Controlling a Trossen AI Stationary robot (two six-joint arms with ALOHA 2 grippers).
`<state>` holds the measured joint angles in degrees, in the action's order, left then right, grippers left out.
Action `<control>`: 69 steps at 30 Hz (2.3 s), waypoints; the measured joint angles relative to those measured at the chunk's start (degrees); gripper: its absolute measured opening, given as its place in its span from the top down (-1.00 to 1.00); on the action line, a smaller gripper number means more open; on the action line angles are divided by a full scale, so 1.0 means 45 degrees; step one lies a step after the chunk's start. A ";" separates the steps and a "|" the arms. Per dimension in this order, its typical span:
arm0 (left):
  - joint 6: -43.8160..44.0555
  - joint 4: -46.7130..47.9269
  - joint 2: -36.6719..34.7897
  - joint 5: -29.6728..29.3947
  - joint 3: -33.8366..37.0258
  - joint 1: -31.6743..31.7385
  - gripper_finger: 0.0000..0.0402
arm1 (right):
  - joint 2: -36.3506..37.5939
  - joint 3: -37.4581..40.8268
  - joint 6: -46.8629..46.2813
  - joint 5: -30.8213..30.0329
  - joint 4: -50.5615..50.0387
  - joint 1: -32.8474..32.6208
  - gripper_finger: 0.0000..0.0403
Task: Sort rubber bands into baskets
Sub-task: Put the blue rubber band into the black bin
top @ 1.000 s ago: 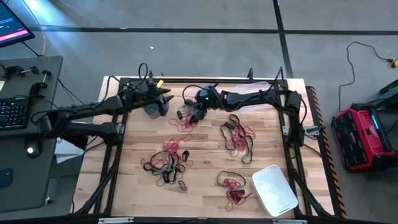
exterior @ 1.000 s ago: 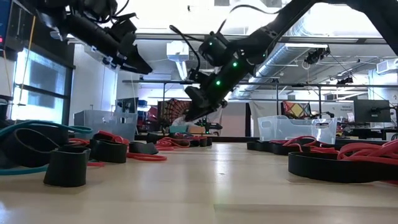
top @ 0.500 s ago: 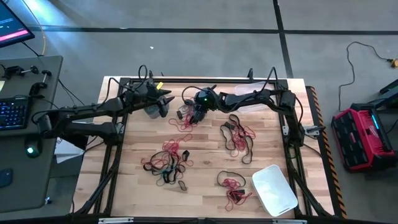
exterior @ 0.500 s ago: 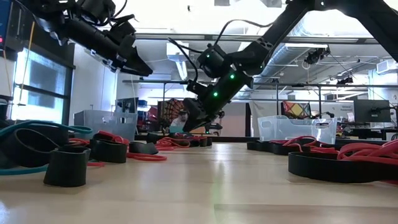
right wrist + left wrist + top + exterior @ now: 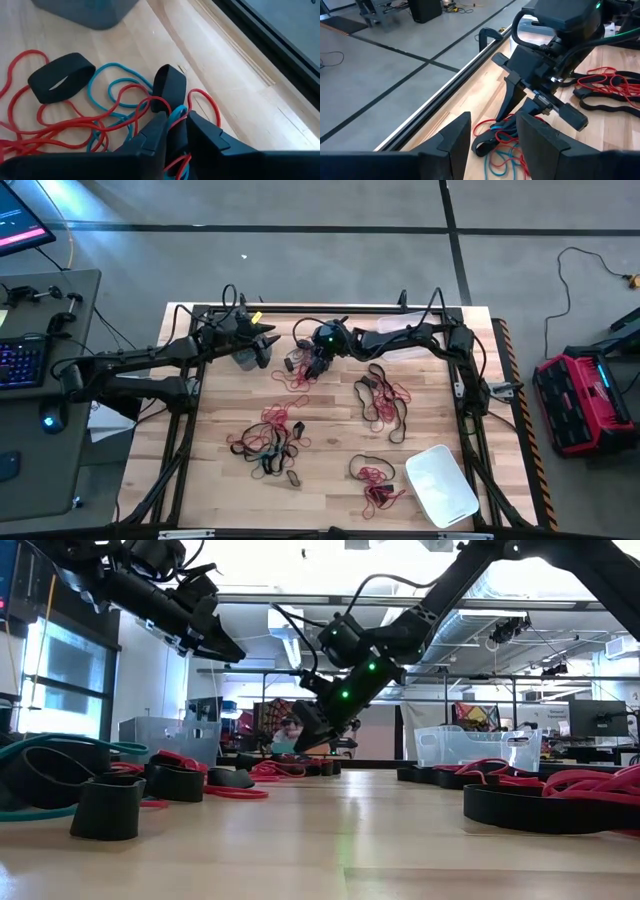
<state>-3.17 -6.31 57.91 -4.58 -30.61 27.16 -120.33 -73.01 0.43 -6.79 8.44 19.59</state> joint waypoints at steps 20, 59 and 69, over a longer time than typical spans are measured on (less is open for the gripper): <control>0.0002 0.0005 0.0000 -0.0010 0.0000 -0.0058 0.25 | 0.0167 -0.0268 0.0204 0.0559 -0.0777 -0.0045 1.00; -0.0080 -0.0005 0.0010 -0.0015 -0.0005 -0.0141 0.25 | -0.0452 -0.0670 0.0146 -0.0697 -0.0421 -0.0193 0.92; -0.0096 0.0000 0.0010 -0.0015 -0.0005 -0.0141 0.25 | 0.1093 -0.0670 0.0340 -0.0704 -0.1064 -0.0473 0.98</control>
<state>-3.60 -6.30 57.95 -4.64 -30.63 26.52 -115.42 -76.03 1.96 -9.96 3.65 17.46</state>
